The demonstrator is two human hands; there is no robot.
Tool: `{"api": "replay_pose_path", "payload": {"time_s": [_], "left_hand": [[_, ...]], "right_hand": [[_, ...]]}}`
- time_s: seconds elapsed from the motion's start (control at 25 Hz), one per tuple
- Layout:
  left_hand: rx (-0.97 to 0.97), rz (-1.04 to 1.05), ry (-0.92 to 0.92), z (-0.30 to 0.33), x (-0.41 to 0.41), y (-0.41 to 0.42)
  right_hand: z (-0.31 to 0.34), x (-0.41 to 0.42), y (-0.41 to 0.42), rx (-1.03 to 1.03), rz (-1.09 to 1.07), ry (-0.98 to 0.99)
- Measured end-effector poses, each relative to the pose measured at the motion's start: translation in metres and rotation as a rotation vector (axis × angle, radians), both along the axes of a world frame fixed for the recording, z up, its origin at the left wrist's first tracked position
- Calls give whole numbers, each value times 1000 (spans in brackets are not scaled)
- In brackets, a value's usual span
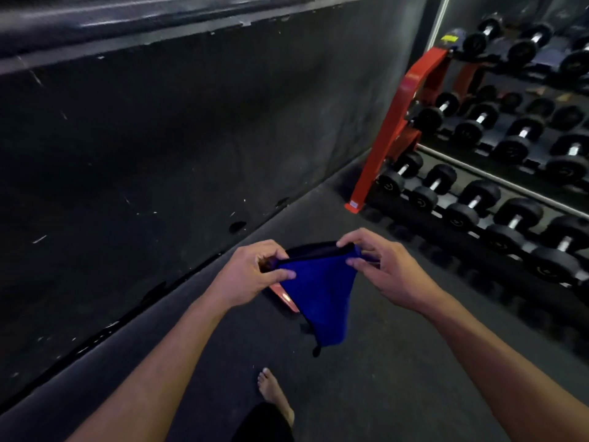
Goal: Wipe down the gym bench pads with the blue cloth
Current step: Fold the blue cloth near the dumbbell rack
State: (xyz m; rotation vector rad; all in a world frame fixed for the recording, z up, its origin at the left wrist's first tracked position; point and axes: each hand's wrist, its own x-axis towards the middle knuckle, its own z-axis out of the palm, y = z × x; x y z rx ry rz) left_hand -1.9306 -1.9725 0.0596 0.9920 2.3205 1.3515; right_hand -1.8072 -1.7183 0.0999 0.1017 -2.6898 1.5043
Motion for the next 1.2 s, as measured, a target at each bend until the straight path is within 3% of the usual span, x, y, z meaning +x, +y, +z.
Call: {"api": "replay_pose_path", "payload": {"time_s": [0.08,0.2,0.28,0.36,0.4,0.48,0.56,0.6,0.72,0.88,1.08,1.2], "left_hand": [[146,123,-31,1,-34,17],[500,156,-430,7,-75,42],[447,39,-688,-8,-96,55],[290,-3,-722,-12,-113,65],[293,56,-732,-15,-125,72],[407,172,-790,-16,-148,82],[482,170,-872,-15,-178,86],[466,154,-887,-18,-194,83],[251,58,-899,-32,-226,72],[62,135,-908,-61,-268,63],[-47,370,-628,-75,-311,87],[-272,170,-422,-108,-335,106]], "right_hand": [[11,-47,3,-71,-43,18],[36,-112,6,-215,-146,66],[53,-159,12,-296,-248,134],[57,-200,21,-431,-361,190],[49,-213,28,-530,-387,135],[14,-217,30,-645,-336,-175],[-29,-211,19,-632,-214,-472],[-44,-213,11,-653,-191,-506],[-64,-241,6,-741,-332,-439],[-91,-285,18,-714,-429,-395],[-128,-339,38,-656,-603,-336],[-159,-358,61,-460,-578,-347]]}}
